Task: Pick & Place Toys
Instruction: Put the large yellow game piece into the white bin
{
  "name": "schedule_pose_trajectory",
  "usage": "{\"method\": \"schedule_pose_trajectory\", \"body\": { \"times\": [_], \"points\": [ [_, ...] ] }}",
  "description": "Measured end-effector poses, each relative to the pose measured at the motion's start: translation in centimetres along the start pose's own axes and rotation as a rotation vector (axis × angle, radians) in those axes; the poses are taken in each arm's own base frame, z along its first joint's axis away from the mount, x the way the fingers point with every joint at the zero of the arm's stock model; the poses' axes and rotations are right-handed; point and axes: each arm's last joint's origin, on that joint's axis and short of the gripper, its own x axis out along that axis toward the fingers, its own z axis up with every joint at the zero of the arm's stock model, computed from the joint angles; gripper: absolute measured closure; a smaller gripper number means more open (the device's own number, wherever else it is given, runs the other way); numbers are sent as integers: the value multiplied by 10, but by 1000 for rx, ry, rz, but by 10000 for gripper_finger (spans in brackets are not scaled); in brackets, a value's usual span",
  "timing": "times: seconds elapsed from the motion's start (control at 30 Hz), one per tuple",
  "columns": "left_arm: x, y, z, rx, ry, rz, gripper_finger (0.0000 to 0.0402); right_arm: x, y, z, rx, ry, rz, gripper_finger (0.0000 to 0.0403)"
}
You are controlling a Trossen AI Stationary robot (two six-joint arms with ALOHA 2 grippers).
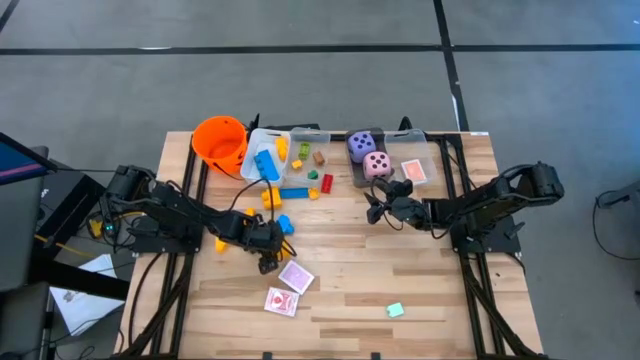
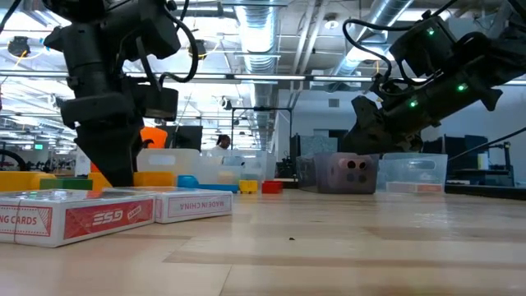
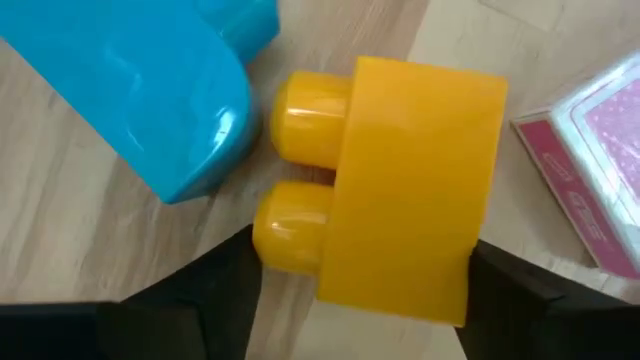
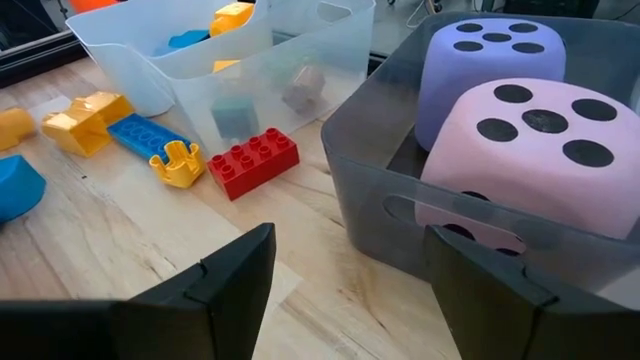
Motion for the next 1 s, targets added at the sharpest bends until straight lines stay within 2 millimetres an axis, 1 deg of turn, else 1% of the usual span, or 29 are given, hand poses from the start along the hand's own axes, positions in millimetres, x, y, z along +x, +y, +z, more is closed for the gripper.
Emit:
{"method": "schedule_pose_trajectory", "body": {
  "times": [0.2,0.3,0.4,0.47,0.6,0.7,0.77,0.83,0.87,0.93,1.0],
  "points": [
    [-5,-10,5,111,-73,-101,152,0,0,0,0,0,0,154],
    [-9,-15,13,147,-170,-142,171,0,0,0,-3,3,-1,154],
    [-15,-18,23,157,-306,-135,189,0,0,0,-2,2,-1,154],
    [-18,-19,32,150,-407,-118,215,0,0,0,-2,2,-1,154],
    [-23,-15,50,113,-562,-120,287,0,0,0,-2,2,-1,154],
    [-25,-11,57,84,-609,-125,333,0,0,0,-2,2,-1,154],
    [-26,-9,59,77,-626,-126,354,0,0,0,-3,5,2,154],
    [-26,-8,60,114,-630,-113,366,0,2,-2,-36,42,64,154],
    [-26,-8,60,143,-631,-106,369,0,4,-2,-69,69,131,154],
    [-26,-8,60,189,-634,-94,369,-2,10,-2,-125,117,312,154],
    [-26,-8,60,203,-643,-92,363,-5,17,-2,-184,161,529,154]
  ]
}}
